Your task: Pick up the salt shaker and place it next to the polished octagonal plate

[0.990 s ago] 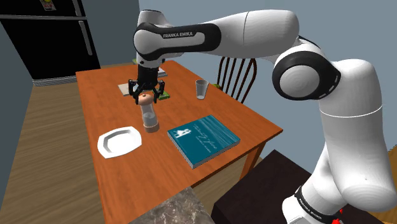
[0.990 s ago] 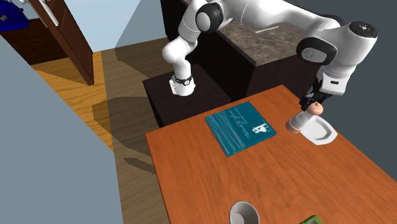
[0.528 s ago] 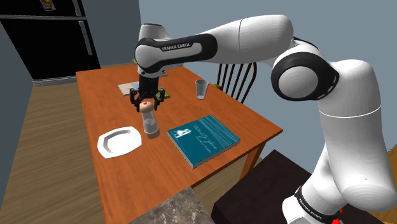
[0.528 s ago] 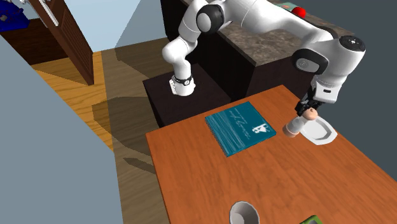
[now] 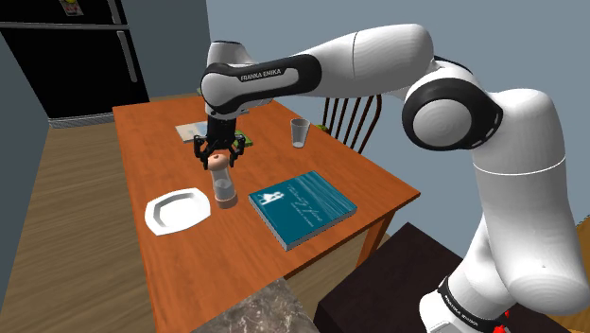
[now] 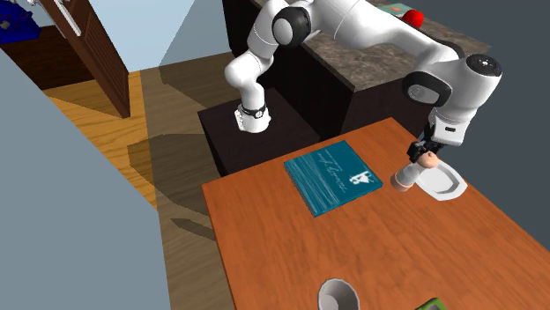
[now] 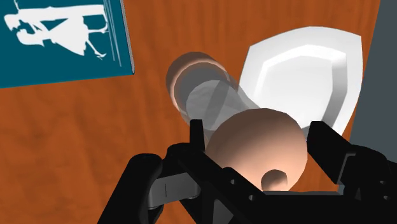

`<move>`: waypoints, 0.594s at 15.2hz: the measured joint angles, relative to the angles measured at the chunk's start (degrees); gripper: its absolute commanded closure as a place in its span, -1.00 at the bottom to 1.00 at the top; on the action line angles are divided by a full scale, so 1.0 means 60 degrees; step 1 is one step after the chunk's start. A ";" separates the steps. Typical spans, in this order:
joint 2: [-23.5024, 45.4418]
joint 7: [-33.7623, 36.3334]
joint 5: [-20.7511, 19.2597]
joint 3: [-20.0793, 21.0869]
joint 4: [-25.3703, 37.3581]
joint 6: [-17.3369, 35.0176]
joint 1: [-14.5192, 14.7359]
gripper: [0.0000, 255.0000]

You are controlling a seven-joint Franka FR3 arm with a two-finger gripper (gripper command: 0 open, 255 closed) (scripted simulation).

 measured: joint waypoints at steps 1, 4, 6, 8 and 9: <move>-0.0001 0.0000 0.0000 0.0000 -0.0002 0.0001 0.0000 -1.00; -0.0004 0.0000 0.0000 0.0000 -0.0005 0.0004 0.0001 -1.00; -0.0004 0.0000 0.0000 0.0000 -0.0005 0.0004 0.0001 -1.00; -0.0047 -0.0012 -0.0003 -0.0008 0.0051 -0.0099 -0.0022 -1.00; -0.0086 0.0003 -0.0016 -0.0019 0.0252 -0.0333 -0.0045 -1.00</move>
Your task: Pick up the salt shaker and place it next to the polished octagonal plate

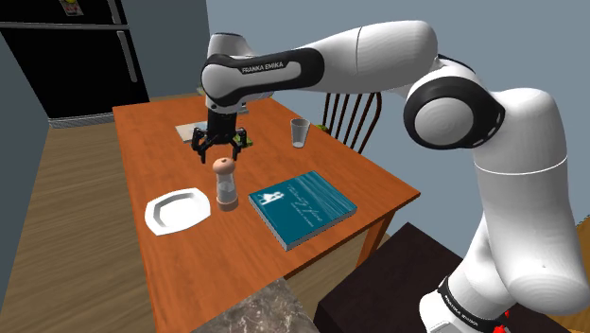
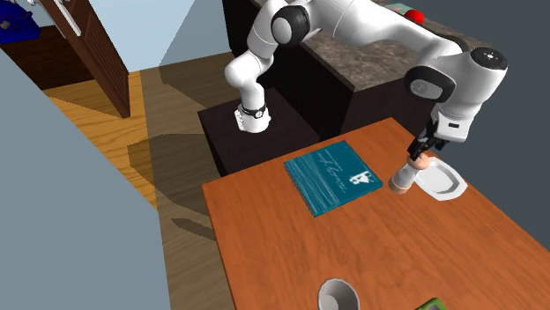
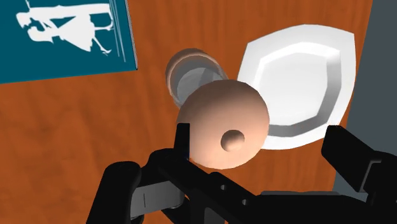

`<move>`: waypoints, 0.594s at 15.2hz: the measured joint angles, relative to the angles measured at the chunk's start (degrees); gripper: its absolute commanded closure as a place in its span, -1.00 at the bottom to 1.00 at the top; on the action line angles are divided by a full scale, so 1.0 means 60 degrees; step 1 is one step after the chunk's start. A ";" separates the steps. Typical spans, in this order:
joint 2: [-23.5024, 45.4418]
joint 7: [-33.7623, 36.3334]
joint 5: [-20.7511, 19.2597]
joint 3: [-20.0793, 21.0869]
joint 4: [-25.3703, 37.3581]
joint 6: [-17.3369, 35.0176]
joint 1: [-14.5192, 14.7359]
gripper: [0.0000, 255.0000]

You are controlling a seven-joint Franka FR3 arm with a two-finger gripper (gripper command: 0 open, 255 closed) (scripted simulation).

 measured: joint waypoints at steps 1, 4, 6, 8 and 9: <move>-0.0042 0.0014 -0.0011 -0.0009 0.0204 -0.0242 -0.0022 -1.00; -0.0229 0.0040 -0.0030 -0.0023 0.0391 -0.0616 -0.0046 -1.00; -0.0239 0.0047 -0.0033 -0.0024 0.0419 -0.0661 -0.0047 -1.00; -0.0241 0.0048 -0.0034 -0.0024 0.0426 -0.0672 -0.0047 -1.00; -0.0241 0.0048 -0.0034 -0.0024 0.0428 -0.0674 -0.0047 -1.00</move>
